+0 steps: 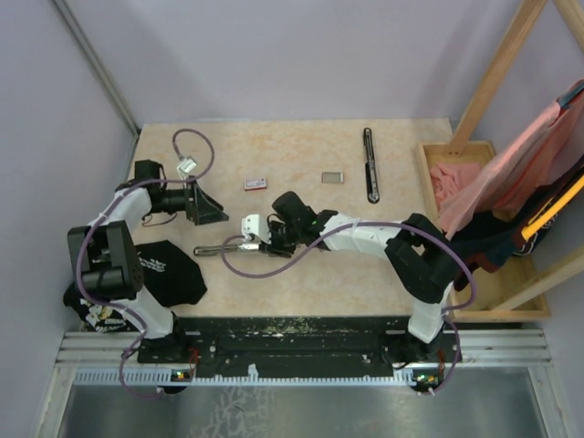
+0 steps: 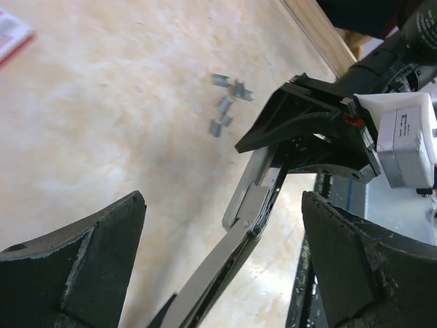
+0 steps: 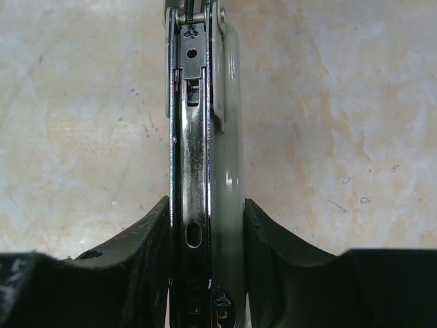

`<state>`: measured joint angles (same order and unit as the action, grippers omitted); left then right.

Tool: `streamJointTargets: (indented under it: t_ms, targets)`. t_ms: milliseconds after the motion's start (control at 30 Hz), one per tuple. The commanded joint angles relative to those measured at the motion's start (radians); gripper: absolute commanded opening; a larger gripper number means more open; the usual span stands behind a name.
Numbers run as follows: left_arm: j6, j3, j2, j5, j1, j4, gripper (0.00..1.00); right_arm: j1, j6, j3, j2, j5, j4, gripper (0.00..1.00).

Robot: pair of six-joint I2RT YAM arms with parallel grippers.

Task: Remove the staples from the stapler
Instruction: Place the stapler at the center of the board.

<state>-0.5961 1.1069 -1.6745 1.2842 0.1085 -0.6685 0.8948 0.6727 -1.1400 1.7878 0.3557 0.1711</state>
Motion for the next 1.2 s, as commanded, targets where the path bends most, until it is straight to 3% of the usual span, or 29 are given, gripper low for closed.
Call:
streamJointTargets:
  t_ms: [0, 400, 833, 1167]
  targets:
    - [0.126, 0.013, 0.064, -0.001, 0.105, 0.170, 1.00, 0.007, -0.132, -0.126, 0.026, -0.046, -0.073, 0.00]
    - [0.315, -0.162, 0.262, -0.150, 0.212, 0.447, 1.00, 0.007, -0.381, -0.348, 0.229, -0.187, -0.037, 0.00]
    - [0.411, -0.224, 0.286, -0.093, 0.407, 0.520, 1.00, 0.009, -0.508, -0.515, 0.407, -0.215, 0.034, 0.00]
    - [0.424, -0.251, 0.286, -0.122, 0.427, 0.544, 1.00, 0.027, -0.519, -0.520, 0.401, -0.207, 0.059, 0.39]
